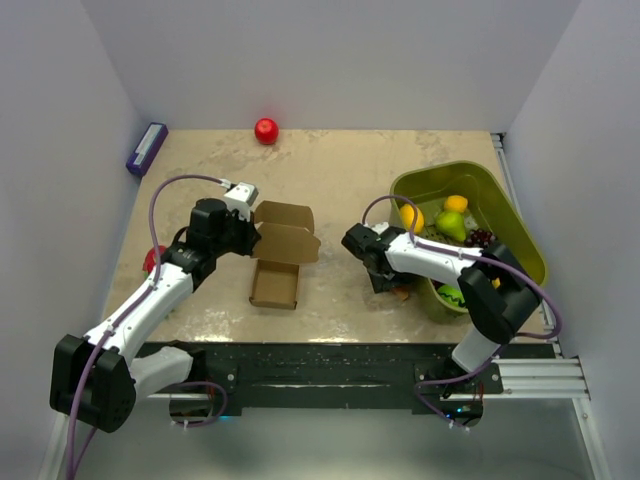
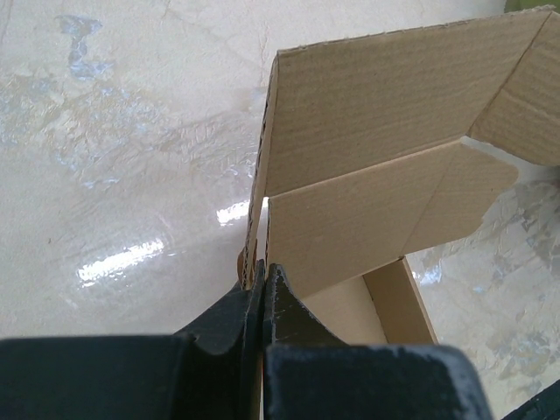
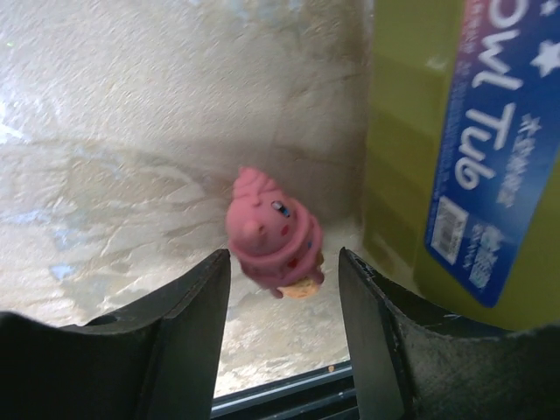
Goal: Fold the paper box
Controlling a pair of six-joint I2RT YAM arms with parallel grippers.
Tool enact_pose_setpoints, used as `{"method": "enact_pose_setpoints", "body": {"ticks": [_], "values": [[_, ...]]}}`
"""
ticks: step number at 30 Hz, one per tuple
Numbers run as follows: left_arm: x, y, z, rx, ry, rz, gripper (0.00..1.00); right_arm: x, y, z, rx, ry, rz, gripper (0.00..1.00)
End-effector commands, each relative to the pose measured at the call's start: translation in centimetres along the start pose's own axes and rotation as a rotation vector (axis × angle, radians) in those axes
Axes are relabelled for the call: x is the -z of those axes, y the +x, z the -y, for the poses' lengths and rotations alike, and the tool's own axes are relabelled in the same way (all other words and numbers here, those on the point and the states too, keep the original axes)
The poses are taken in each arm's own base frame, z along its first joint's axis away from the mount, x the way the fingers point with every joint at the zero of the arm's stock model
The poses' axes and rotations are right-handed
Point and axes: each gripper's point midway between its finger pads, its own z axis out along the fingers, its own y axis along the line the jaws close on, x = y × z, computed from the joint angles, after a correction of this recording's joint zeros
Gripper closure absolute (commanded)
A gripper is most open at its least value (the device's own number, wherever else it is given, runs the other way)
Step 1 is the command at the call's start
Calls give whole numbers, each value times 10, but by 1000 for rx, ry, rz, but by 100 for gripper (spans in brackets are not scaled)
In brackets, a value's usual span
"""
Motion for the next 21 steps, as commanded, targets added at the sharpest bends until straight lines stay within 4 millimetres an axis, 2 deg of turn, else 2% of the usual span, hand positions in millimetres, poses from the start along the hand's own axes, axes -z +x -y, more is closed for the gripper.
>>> {"method": "enact_pose_setpoints", "body": {"ticks": [1,5,11,14,15,17,21], "values": [[2,-11,4,0,24,34,100,-1,-4,-6,-7,-23,5,46],[2,-12,4,-1,27,36,100,-6,-3,-13,-1,-40,-6,49],[2,-13,6,-2,33,39,100,-11,3,-20,11,-74,-27,59],[3,-12,7,-2,38,38,100,-8,-1,-22,11,-84,-12,70],[3,-13,7,-2,38,38,100,-7,-3,-22,13,-89,-4,79],[5,-15,8,-3,42,47,100,0,-13,-21,25,-97,28,87],[4,-15,10,-2,53,47,100,24,-31,-20,34,-118,97,93]]}}
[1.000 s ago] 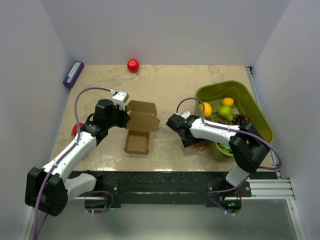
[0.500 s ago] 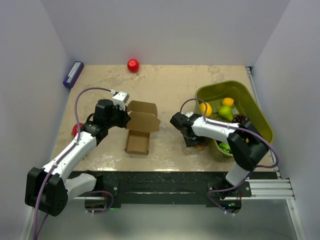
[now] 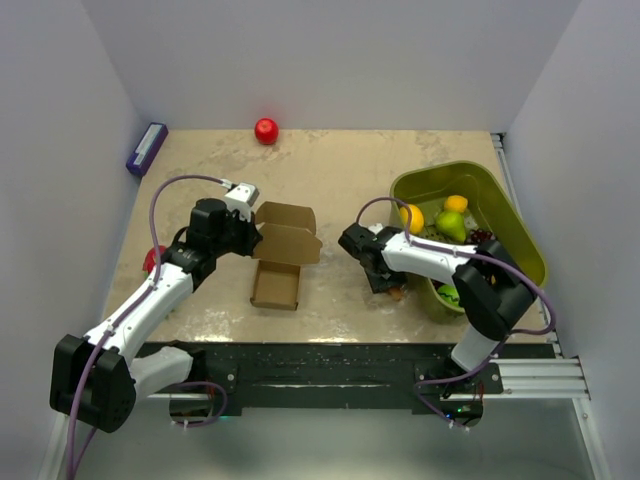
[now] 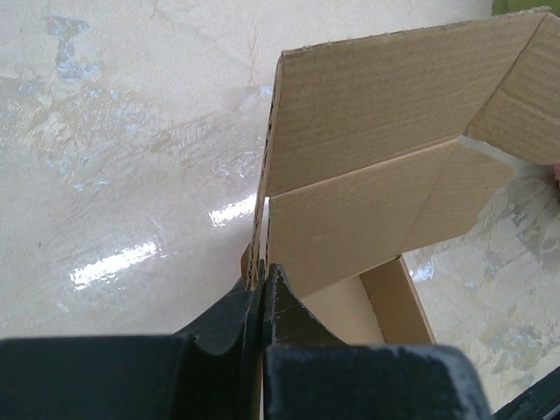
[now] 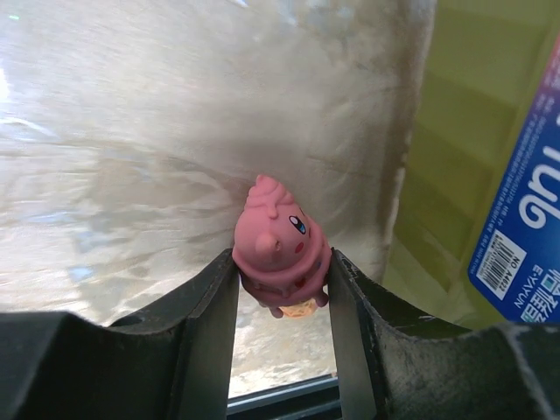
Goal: Fold the paper box
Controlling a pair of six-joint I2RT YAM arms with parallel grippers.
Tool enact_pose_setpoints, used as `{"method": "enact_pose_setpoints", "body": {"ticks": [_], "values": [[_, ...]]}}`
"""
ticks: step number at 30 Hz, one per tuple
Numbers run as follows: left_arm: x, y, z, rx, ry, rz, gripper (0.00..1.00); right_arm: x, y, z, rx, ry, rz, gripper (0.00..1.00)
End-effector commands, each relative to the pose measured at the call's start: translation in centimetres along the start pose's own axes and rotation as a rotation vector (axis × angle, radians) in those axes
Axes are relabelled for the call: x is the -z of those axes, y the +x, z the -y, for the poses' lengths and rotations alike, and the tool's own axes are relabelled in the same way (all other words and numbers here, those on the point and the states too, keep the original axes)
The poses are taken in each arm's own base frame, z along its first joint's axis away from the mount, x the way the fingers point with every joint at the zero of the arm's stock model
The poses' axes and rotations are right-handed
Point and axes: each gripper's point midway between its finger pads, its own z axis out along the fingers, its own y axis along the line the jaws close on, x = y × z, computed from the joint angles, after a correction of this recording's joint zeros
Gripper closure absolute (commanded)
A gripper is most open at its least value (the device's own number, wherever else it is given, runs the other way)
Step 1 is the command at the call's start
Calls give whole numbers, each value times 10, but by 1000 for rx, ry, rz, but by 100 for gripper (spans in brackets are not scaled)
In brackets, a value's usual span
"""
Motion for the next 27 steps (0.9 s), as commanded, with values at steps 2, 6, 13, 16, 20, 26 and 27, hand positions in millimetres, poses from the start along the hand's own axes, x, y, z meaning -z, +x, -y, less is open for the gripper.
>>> {"method": "enact_pose_setpoints", "body": {"ticks": [2,6,13,16,20,26,27], "values": [[3,-13,6,-1,35,42,100,48,-40,-16,-5,-137,180,93],[3,-14,5,-3,29,45,100,81,-54,-34,10,-278,286,99],[1,-12,7,-3,39,37,100,140,-76,-38,2,-456,460,100],[1,-12,8,-4,45,38,100,168,-87,-37,-5,-532,549,100],[1,-12,9,-4,51,38,100,224,-99,-51,16,-747,687,100],[0,-12,13,-1,75,38,100,286,-108,-87,99,-960,858,100],[0,-13,13,-1,76,39,100,289,-110,-93,122,-968,867,100]]}}
